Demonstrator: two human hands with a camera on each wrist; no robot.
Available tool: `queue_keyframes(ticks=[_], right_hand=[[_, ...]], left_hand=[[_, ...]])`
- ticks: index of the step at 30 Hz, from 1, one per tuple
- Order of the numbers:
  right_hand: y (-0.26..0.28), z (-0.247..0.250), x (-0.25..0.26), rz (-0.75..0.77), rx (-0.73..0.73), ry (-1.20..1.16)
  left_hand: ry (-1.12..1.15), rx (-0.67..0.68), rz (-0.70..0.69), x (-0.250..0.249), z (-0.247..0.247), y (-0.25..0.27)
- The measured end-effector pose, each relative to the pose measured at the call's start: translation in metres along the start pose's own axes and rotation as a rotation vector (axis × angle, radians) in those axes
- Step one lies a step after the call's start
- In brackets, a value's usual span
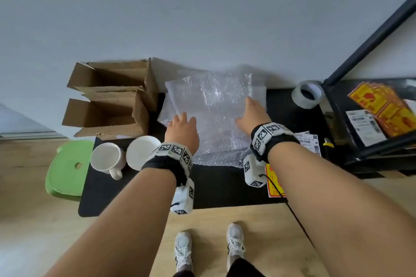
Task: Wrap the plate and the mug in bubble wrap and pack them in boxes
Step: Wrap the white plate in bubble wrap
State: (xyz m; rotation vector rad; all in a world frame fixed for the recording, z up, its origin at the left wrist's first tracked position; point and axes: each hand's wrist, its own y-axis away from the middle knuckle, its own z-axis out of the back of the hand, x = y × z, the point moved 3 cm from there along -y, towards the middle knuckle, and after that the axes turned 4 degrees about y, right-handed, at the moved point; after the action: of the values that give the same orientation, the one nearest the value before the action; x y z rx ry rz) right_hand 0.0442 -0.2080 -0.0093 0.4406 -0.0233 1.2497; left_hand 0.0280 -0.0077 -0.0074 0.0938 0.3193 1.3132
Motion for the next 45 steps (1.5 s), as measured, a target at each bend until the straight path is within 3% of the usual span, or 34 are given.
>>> queue_keyframes(ticks=[8, 15, 24, 31, 35, 40, 45], right_hand=[[-0.025, 0.006, -0.006, -0.065, 0.052, -0.003], [-0.018, 0.016, 0.0, 0.096, -0.006, -0.057], [0.013, 0.054, 0.001, 0.268, -0.071, -0.268], [0.041, 0.081, 0.001, 0.414, -0.109, -0.319], [0.05, 0.091, -0.007, 0.402, -0.134, -0.375], [0.054, 0.109, -0.019, 0.23, -0.268, -0.366], [0.068, 0.116, -0.003, 0.279, -0.239, -0.368]], left_hand=[[-0.059, 0.028, 0.057, -0.006, -0.01, -0.008], [0.022, 0.041, 0.124, -0.016, -0.002, -0.005], [0.573, -0.16, 0.147, -0.061, 0.059, -0.007], [0.605, -0.339, 0.226, -0.087, 0.092, 0.006], [0.649, -0.403, 0.297, -0.086, 0.099, 0.018], [0.86, -0.523, 0.331, -0.071, 0.1, 0.034], [0.898, -0.678, 0.315, -0.065, 0.12, 0.061]])
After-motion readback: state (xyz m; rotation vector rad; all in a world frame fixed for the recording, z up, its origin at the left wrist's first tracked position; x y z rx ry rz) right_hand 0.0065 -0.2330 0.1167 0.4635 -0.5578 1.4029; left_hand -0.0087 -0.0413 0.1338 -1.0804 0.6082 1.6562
